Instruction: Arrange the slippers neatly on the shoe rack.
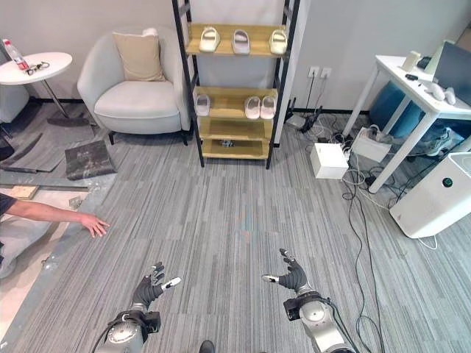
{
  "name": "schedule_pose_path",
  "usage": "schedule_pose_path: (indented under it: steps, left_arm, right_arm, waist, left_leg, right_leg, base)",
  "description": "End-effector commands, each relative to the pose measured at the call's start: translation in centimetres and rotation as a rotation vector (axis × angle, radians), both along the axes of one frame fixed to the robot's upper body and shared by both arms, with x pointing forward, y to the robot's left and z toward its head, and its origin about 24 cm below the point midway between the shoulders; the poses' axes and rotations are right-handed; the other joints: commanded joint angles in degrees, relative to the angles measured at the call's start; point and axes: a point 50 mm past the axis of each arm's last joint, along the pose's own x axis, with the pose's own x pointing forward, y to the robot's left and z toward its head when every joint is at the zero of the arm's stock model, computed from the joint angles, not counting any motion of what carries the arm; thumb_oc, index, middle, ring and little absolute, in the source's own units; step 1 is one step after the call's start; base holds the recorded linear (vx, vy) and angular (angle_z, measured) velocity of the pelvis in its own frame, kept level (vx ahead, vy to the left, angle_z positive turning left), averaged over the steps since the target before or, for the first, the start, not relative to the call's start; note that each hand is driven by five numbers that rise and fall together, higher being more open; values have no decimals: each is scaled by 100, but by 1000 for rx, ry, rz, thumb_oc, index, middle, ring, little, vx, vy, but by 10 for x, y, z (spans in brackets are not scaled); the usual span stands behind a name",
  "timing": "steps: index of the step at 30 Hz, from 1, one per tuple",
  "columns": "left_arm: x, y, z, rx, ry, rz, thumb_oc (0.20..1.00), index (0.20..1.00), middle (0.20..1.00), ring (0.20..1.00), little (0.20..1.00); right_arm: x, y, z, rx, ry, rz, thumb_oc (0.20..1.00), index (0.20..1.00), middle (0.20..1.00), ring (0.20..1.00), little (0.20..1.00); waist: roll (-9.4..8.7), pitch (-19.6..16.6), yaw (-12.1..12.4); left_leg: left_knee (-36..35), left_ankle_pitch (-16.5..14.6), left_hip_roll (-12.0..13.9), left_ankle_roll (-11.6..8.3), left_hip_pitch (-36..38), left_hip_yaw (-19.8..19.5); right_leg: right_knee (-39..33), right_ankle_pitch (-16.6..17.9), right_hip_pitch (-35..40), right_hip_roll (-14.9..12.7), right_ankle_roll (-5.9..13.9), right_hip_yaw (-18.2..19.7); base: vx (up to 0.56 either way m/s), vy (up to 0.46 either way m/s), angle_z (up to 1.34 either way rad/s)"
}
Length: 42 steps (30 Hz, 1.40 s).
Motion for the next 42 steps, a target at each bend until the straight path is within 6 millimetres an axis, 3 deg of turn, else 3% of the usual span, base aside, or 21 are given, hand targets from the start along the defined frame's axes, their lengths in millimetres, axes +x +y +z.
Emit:
schedule_pose_path:
  steps: [1, 16, 42]
  left_arm:
    - [25, -12, 16, 63, -101, -95, 1000, 1000, 1000, 1000, 1000]
    - [9, -12, 4, 22, -33, -52, 1000, 1000, 1000, 1000, 1000]
    - [12, -17, 5, 38, -30, -103, 1000, 1000, 1000, 1000, 1000]
  right_arm:
    - [12, 1, 16, -13, -96, 11, 1000, 1000, 1000, 1000, 1000]
    - [-6, 6, -1, 107, -20, -63, 1000, 1000, 1000, 1000, 1000]
    - [-8, 6, -5, 196, 4, -114, 1000, 1000, 1000, 1000, 1000]
  waist:
    - [-191, -17, 131]
    - [-121, -18, -46]
    - [-74, -66, -138]
  left_leg:
    - [-49, -296, 200, -399, 165, 47]
    - [-49, -312, 233, -397, 258, 114]
    - [-49, -334, 242, -451, 329, 150]
  right_leg:
    - [-26, -220, 167, -549, 706, -69]
    - [-26, -284, 231, -504, 669, 20]
    - [-26, -339, 358, -503, 650, -59]
  base:
    - [6, -1, 3]
    - [7, -3, 0]
    - [0, 0, 0]
